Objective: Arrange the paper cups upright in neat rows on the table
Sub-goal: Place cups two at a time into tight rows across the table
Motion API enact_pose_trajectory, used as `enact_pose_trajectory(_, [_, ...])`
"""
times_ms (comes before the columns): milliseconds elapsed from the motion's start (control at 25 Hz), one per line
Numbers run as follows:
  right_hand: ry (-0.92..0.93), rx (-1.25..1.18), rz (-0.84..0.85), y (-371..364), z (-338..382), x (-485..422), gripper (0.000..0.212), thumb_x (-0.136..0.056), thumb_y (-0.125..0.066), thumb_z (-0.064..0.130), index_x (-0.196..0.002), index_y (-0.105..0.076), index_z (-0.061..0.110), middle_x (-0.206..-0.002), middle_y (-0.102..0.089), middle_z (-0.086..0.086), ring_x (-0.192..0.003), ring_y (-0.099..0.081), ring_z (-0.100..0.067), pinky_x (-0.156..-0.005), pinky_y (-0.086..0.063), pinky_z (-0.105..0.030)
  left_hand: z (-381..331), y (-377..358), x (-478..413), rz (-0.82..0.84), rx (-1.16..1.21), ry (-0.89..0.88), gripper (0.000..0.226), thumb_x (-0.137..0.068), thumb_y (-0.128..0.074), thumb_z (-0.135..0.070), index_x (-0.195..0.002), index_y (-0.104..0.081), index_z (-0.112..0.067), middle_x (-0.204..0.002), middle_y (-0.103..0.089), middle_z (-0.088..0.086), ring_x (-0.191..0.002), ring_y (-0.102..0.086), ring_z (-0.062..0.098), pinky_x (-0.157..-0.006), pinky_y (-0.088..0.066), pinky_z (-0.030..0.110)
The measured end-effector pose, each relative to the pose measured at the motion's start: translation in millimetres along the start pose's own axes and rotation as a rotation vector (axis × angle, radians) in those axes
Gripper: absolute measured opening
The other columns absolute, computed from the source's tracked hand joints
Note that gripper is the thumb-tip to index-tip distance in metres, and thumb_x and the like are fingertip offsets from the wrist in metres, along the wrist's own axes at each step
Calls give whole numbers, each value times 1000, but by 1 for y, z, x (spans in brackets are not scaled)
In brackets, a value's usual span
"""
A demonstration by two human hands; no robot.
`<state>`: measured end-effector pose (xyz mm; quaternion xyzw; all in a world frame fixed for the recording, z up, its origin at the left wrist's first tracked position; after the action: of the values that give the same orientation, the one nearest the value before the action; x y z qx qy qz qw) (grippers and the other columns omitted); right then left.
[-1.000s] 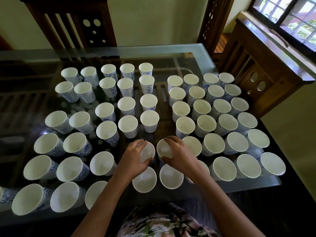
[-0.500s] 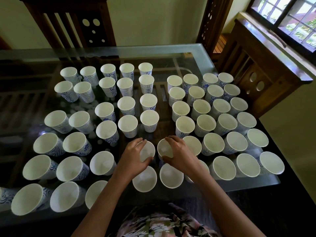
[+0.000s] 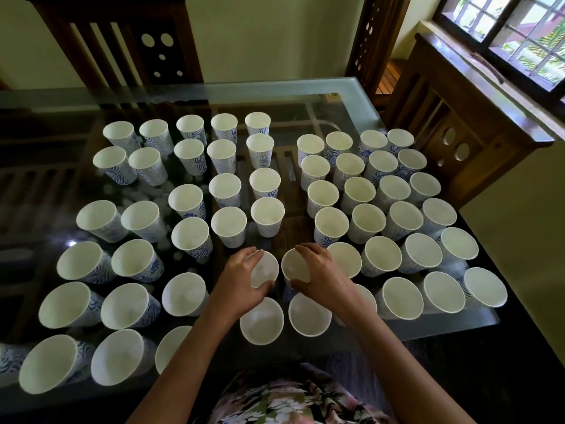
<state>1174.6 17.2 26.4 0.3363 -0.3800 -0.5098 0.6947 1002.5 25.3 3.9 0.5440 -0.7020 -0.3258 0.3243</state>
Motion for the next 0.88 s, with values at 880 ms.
enact_pose_trajectory(880, [56, -60, -30, 10, 21, -86, 67, -79, -73, 22, -136, -43, 7, -143, -40, -11, -129, -40, -28, -103, -38, -37, 34, 43, -63, -99, -17, 75, 64, -78, -72, -28, -132, -48, -6, -138, -46, 12, -127, -41, 28, -107, -30, 34])
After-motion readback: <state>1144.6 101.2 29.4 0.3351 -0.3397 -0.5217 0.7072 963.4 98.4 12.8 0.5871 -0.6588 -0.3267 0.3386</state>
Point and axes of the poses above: each hand's wrist, its own x-axis away from the middle knuckle, its own y-axis out of the back of the hand, z = x × y, the point moved 1 cm from there along -x, towards the middle knuckle
